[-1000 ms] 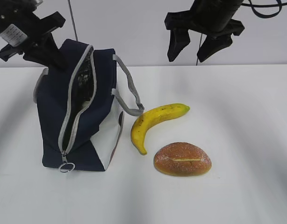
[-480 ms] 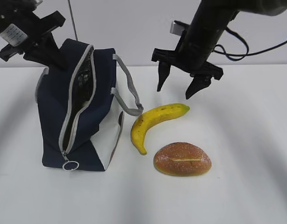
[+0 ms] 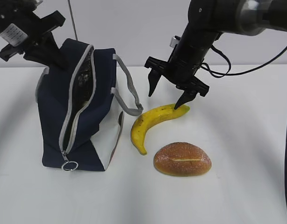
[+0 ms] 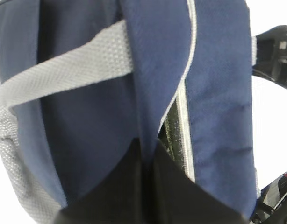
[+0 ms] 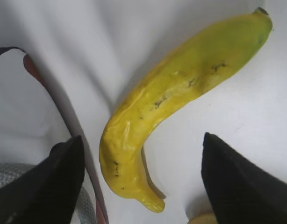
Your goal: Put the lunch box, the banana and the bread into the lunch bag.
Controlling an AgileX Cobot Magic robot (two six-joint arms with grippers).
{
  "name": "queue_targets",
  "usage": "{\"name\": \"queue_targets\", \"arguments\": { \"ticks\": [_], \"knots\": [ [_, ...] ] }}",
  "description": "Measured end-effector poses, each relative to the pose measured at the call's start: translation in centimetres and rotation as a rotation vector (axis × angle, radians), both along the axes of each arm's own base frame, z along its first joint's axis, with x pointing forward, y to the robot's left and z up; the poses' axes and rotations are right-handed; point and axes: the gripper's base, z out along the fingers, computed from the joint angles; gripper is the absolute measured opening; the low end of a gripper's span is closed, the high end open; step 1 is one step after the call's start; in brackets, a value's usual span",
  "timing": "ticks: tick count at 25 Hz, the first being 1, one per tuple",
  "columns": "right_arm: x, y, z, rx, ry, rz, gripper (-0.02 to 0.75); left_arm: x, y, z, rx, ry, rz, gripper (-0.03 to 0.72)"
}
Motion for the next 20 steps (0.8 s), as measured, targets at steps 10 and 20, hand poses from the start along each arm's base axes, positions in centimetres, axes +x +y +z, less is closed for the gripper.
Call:
{"name": "queue_targets", "arguments": {
  "ticks": [10,20],
  "knots": [
    [0.9,0.9,-3.6,0.027,0.016,-0.047,0.576,0.0,0.0,0.0,-0.006,0.001,0.001,-0.003],
    [1.1,1.6,-5.1,0.055,0.033,-0.083,0.577,0.0,-0.1,0.0,-0.007,0.001,0.000,-0.003]
  ]
}}
